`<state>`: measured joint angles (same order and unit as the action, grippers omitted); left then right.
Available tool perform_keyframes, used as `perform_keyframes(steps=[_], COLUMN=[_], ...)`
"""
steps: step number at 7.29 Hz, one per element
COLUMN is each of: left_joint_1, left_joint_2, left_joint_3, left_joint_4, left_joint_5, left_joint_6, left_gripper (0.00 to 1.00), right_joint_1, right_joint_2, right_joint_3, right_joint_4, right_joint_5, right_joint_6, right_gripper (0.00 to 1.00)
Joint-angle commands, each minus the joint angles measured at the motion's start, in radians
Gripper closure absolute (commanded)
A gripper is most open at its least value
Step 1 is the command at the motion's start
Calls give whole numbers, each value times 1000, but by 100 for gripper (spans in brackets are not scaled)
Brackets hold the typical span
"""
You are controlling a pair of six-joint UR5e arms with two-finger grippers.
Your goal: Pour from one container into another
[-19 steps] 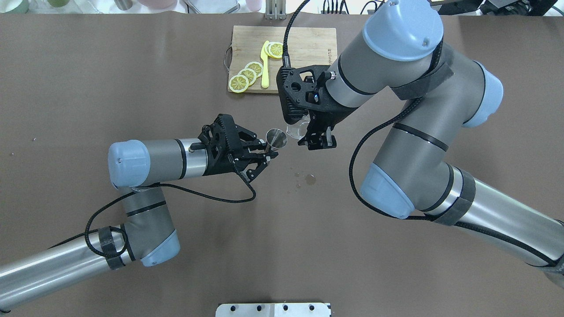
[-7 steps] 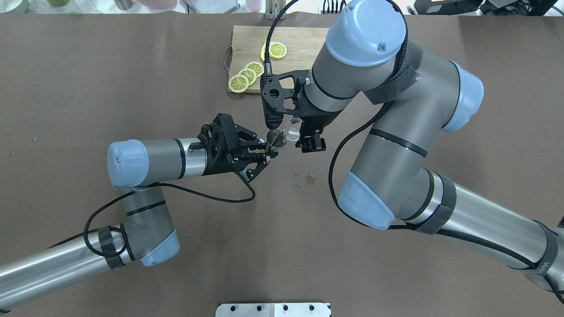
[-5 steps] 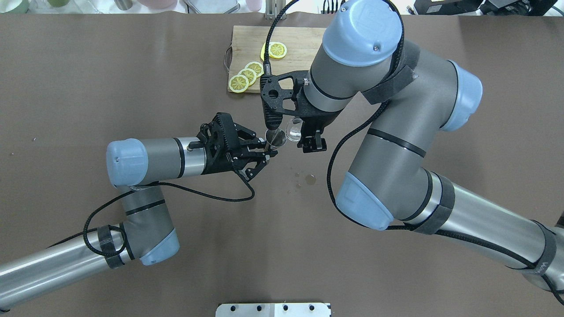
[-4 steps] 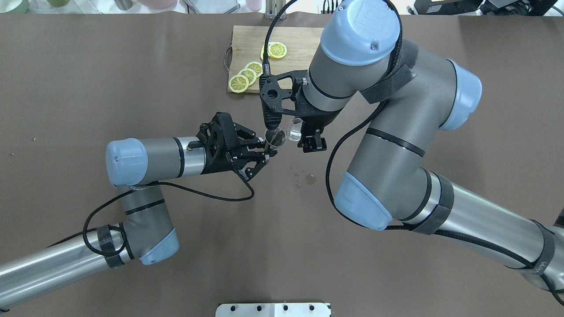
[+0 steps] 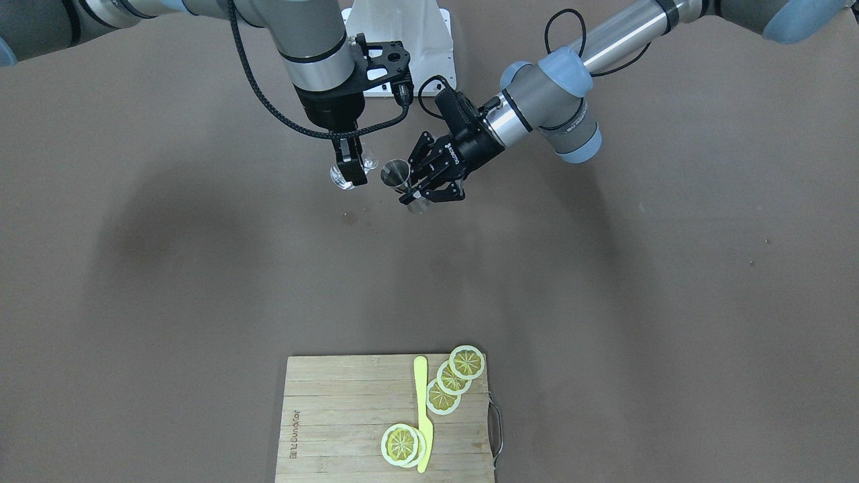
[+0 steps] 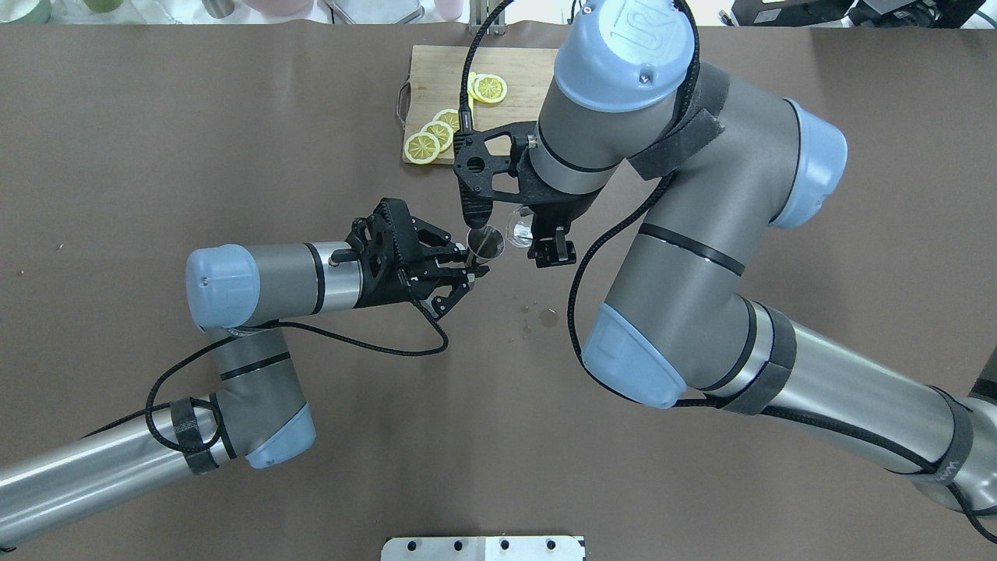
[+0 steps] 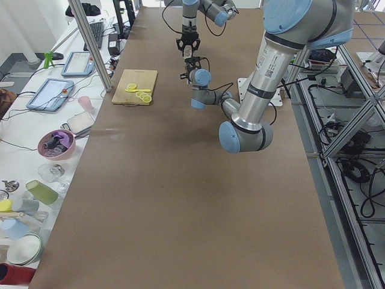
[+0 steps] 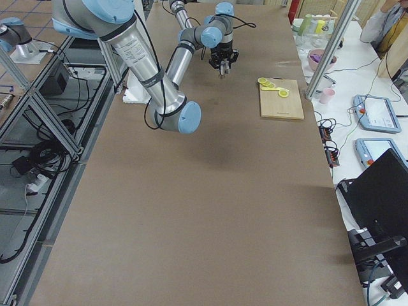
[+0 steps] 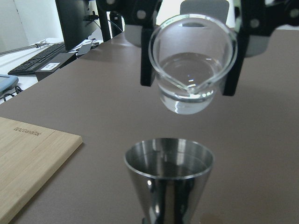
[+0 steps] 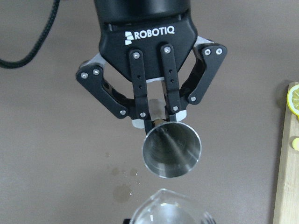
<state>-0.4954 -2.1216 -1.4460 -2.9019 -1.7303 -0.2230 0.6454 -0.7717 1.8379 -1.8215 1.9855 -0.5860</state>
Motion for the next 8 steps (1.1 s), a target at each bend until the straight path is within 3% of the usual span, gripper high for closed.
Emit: perform_keyframes(steps=[1, 8], left_joint_1=[0, -3], left_joint_2=[0, 0], left_joint_3=[-2, -4], left_joint_4=[0, -2], left_joint_5=[2, 0], left_joint_6=[-1, 1], left_gripper=[100, 100], right_joint_1=[-4, -20], right_joint_2=[9, 87], right_joint_3=[0, -64], right_joint_4=[-31, -91], right_joint_5=[-11, -50], right_joint_6=[-3, -3], right_gripper=[100, 100])
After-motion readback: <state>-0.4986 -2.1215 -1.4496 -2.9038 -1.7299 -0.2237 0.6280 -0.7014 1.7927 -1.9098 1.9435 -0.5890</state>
